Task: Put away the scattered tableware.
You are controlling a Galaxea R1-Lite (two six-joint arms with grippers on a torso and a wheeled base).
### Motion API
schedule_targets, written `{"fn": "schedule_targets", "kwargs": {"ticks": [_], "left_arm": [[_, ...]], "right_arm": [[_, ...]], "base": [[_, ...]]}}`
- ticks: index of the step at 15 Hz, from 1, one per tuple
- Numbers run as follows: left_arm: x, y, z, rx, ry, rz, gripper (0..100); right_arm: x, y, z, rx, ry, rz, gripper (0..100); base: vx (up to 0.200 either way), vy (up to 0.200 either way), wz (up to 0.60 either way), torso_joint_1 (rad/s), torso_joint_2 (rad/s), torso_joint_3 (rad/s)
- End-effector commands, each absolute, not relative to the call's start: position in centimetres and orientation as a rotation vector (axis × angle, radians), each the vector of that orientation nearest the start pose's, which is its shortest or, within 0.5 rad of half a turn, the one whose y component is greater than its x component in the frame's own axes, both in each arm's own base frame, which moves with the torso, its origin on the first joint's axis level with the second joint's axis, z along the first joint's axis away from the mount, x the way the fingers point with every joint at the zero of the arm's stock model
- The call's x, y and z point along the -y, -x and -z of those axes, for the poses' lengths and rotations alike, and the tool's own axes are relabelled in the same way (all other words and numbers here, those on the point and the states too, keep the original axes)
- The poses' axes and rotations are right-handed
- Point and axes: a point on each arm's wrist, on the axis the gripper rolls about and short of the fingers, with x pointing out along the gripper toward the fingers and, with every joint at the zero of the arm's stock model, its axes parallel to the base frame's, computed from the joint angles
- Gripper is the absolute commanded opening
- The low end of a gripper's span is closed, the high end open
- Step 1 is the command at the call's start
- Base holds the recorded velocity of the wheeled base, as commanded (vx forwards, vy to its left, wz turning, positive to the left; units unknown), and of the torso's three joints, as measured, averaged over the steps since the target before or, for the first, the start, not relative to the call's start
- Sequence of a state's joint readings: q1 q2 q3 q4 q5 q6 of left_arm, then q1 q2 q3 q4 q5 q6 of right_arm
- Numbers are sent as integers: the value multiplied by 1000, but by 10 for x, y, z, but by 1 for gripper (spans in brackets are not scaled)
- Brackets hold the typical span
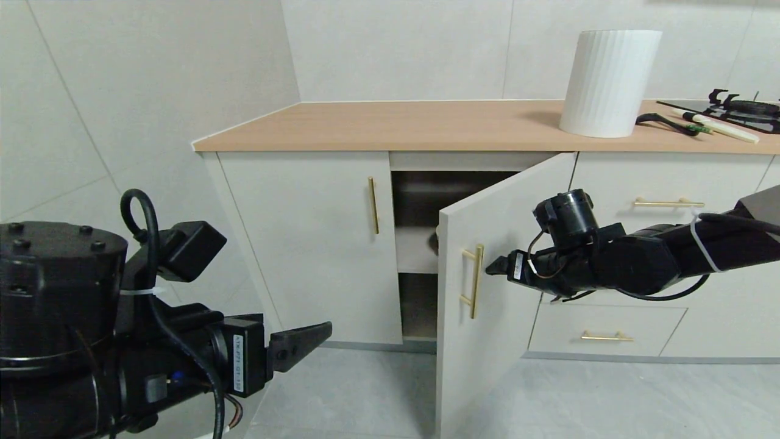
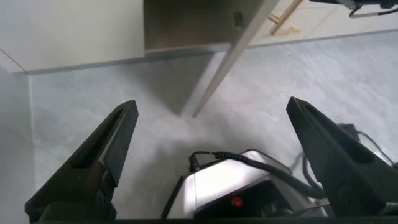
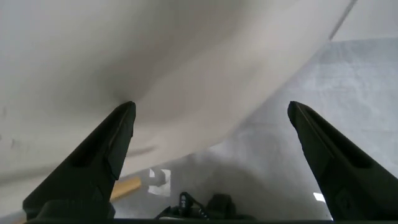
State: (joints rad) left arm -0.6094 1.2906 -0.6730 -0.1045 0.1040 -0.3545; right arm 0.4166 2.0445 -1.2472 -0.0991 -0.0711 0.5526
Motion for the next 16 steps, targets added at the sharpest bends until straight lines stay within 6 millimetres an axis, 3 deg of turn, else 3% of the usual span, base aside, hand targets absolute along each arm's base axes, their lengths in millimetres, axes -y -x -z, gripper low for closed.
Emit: {"fn": "schedule_targets", "kwargs": {"ticks": [1, 4, 10, 16], "left_arm": [[108, -160, -197, -571, 157, 396, 100], [108, -160, -196, -576, 154, 399, 100], [108, -160, -195, -577, 154, 398, 100], [110, -163, -191, -596, 147, 393, 100]], "right_arm": [[-159, -360, -126, -752, -366, -133, 100], [-171, -360, -127, -720, -431, -157, 100], [-191, -359, -138, -635, -604, -199, 100], [-201, -381, -125, -543, -691, -168, 100]], "base": [[200, 0, 0, -7, 7, 7], [200, 0, 0, 4, 4, 2], [0, 0, 0, 0, 0, 0], [0, 0, 0, 0, 0, 0]]}}
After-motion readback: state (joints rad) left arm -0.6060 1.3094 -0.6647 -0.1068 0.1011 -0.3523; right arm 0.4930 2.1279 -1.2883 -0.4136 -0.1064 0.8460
